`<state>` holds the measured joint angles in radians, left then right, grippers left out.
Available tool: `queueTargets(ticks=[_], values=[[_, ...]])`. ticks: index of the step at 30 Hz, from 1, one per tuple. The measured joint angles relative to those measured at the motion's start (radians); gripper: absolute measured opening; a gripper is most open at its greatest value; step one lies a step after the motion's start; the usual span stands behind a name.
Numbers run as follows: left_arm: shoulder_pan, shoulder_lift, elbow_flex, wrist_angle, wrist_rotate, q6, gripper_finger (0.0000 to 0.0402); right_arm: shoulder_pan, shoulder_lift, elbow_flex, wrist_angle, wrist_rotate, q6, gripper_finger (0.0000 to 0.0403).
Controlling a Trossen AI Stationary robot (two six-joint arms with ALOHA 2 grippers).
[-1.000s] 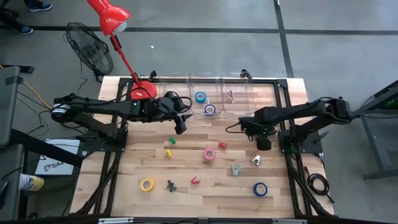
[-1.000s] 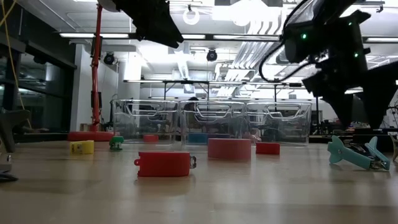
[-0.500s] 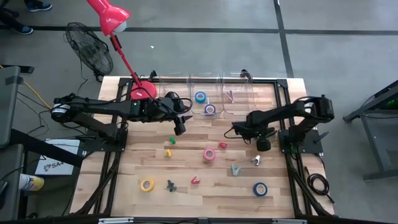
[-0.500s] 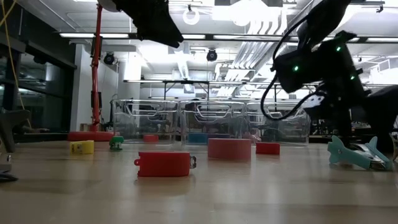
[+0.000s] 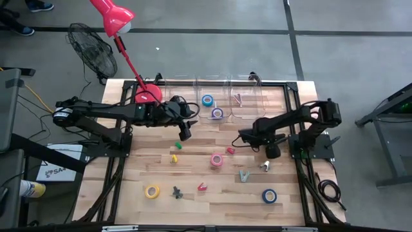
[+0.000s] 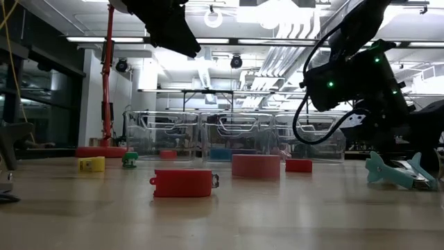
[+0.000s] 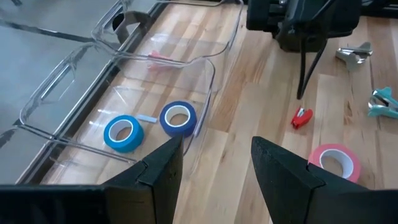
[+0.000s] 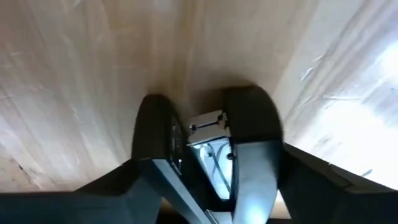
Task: Pick and place Stapler, Stapler remover, tape
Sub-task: Put the black stapler into the left transparent bin
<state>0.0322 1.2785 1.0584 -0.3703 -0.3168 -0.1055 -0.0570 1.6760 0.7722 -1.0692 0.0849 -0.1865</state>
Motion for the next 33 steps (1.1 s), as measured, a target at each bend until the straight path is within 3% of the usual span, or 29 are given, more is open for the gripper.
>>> queueTargets(ticks=[9, 19, 33], values=[[0.000, 0.000, 0.000, 0.001, 0.000, 0.000, 0.0186, 0.025, 0.000, 0.004, 0.014, -0.035, 0.077, 0.0167], [0.000, 0.000, 0.000, 0.004, 0.000, -0.003, 0.0186, 0.025, 0.002, 0.218, 0.080, -0.102, 0.087, 0.0166], [0.000, 0.000, 0.000, 0.040, -0.015, -0.003, 0.0186, -0.007, 0.000, 0.655, 0.229, -0.054, 0.053, 0.0166]])
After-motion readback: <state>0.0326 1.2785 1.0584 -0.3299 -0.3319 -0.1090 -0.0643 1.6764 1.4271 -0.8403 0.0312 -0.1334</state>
